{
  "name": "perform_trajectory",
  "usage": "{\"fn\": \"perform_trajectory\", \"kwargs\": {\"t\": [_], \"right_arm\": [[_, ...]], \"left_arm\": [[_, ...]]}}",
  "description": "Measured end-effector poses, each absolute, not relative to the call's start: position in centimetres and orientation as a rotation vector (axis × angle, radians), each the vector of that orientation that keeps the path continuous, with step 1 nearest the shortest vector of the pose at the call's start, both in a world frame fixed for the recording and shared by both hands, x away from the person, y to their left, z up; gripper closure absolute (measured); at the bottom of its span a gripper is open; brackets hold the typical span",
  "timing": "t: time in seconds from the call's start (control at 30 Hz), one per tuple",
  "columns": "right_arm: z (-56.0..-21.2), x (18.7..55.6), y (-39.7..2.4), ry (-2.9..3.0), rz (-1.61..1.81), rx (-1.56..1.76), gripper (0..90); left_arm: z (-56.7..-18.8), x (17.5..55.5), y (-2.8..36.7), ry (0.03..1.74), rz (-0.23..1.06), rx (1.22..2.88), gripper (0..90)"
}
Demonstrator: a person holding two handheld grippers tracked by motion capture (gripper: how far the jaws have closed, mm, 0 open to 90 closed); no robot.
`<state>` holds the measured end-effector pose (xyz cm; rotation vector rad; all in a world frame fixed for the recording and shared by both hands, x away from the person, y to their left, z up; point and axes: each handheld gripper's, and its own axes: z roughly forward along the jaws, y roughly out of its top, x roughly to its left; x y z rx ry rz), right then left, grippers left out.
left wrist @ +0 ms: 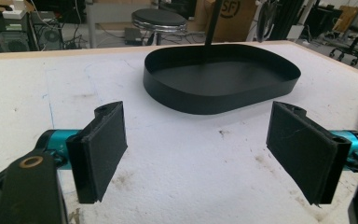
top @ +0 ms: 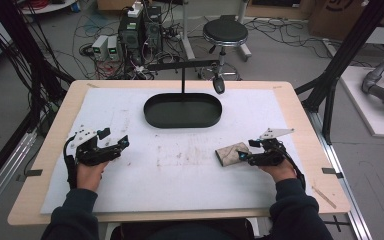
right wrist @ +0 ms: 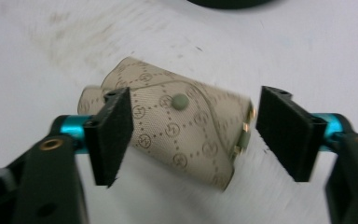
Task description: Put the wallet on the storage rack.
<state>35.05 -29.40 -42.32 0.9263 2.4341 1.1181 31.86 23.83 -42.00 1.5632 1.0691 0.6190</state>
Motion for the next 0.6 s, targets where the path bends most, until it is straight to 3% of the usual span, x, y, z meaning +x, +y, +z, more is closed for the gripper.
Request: {"fn": "perform_trajectory", "kwargs": {"t": [0.23,0.6], "right_arm": [[-42.2,36.1,-28.3,2.54,1.06,0.58,23.4],[-43.6,37.7,-27.5,2.664,0.98,0.557,13.8]], "left_arm": [[-42.0,31.9,23.9,1.071,0.617,1.554,19.9],[-42.0,31.9,23.9,1.07,0.616,1.554,20.1]]}}
